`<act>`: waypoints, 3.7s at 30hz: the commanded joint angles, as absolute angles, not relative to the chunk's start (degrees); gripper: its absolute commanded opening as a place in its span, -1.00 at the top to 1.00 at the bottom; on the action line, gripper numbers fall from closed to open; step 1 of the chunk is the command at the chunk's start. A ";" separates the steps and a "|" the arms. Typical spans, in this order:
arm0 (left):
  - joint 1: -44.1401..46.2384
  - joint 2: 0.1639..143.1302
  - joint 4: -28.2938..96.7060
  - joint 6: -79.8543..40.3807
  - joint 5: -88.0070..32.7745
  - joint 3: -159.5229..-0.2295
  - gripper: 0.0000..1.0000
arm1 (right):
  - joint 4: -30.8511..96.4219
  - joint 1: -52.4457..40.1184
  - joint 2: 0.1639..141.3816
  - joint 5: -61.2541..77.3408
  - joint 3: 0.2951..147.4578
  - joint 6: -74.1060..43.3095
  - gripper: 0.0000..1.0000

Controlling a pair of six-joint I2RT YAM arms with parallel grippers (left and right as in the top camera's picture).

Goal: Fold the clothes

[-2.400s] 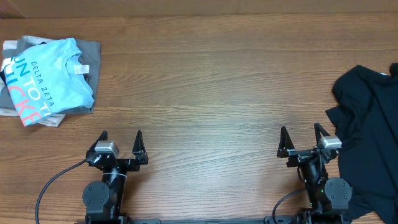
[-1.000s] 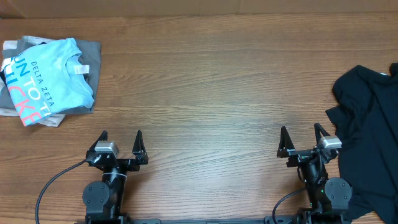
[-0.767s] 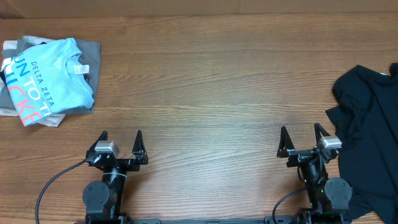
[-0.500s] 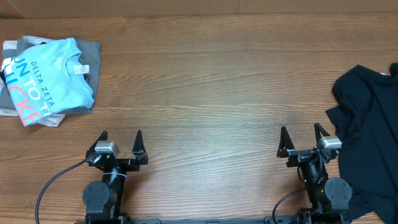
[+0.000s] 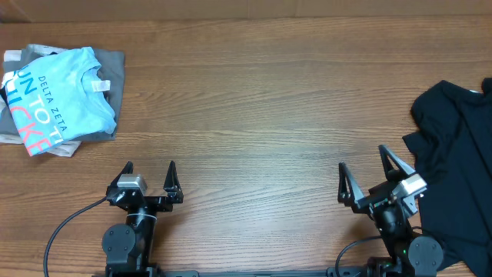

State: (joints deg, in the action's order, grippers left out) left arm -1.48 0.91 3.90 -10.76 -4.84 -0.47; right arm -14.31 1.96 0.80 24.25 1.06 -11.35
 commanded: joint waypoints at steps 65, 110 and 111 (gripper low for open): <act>-1.32 0.36 4.08 -10.31 -4.27 -0.27 -0.99 | 38.65 19.31 111.35 -13.04 77.21 15.03 -0.96; -1.32 0.36 4.08 -10.31 -4.27 -0.27 -1.00 | 20.93 -13.63 114.37 7.90 81.87 -9.43 0.93; -1.32 0.36 4.08 -10.31 -4.27 -0.27 -0.99 | 19.14 -15.79 114.54 8.34 81.87 -11.29 0.93</act>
